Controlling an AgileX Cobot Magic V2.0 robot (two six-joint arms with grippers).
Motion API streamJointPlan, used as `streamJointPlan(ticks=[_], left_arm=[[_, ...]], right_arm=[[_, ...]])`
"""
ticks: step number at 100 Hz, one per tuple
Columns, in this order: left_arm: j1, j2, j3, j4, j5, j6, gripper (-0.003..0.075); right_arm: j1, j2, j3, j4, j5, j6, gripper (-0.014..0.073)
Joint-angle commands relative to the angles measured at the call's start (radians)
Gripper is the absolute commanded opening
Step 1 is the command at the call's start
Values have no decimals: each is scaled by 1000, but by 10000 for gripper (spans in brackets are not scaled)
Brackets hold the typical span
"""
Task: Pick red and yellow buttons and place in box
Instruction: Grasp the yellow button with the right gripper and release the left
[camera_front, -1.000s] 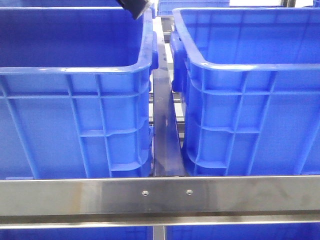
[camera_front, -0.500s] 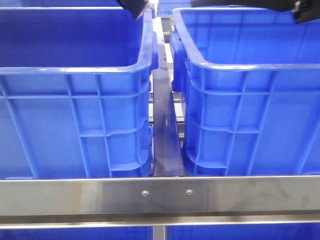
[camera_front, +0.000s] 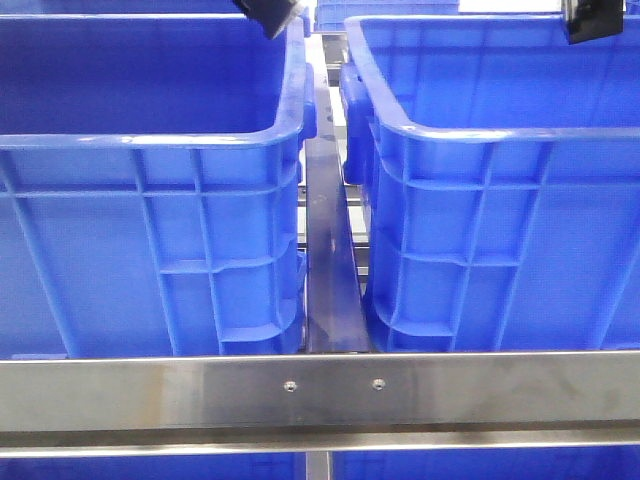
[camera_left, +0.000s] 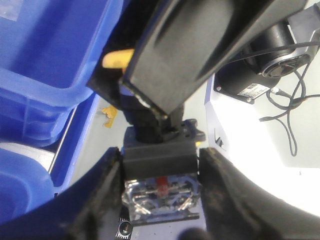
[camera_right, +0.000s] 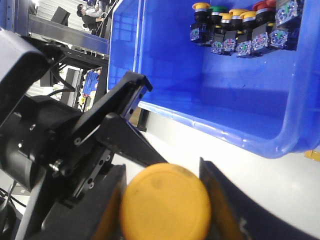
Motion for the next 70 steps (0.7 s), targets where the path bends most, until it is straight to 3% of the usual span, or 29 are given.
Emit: streamJointPlan(ticks=[1, 12, 19, 49, 70], left_arm=[[-8, -33, -27, -81, 35, -22, 346], [-8, -33, -27, -81, 35, -42, 580], [-8, -33, -27, -81, 35, -42, 659], [46, -53, -74, -39, 40, -44, 670], [157, -113, -77, -38, 40, -44, 670]], right_arm=[[-1, -14, -35, 65, 23, -16, 219], [-1, -14, -35, 66, 27, -16, 219], [-1, -14, -35, 66, 29, -16, 219], [-13, -14, -35, 62, 35, -17, 219], [-127, -14, -35, 35, 86, -18, 219]])
